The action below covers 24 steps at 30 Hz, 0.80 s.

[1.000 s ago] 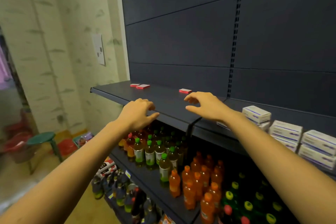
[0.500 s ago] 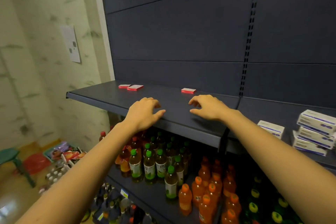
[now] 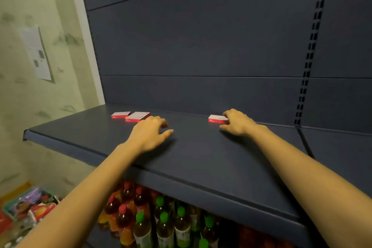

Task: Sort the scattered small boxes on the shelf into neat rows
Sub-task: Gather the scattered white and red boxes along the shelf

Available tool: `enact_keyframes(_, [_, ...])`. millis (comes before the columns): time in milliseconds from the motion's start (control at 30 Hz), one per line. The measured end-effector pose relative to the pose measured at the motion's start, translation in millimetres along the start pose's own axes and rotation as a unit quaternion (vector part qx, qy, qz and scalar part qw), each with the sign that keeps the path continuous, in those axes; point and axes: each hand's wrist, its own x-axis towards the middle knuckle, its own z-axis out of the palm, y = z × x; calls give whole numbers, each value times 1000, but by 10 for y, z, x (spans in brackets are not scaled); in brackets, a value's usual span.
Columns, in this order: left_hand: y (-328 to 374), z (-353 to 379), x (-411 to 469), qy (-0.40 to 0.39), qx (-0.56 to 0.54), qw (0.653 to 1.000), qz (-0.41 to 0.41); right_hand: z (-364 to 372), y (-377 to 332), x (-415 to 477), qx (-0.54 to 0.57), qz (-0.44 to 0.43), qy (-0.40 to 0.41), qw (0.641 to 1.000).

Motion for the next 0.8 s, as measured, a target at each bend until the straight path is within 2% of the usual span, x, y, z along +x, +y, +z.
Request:
enact_keyframes(200, [-675,108,282,10,-18,999,-25,184,36,465,-5,71,-29,997])
enact_keyframes(367, [-1272,120,451,40,-44,997,-55,203,-185,738,-20,63,-45,997])
enact_keyframes(567, [-1987,158,775,-21,-68,997,-24,308,-761,1044,-8,33,-26,999])
enact_keyframes(700, [-2261,190,1008,-117,-74,989,51,391,-1159,1127,-10,26,-22,999])
enact_keyframes(800, [-2323,277,1130,-160,-80,979,100,445,-1397,1111,-7,28,-15,999])
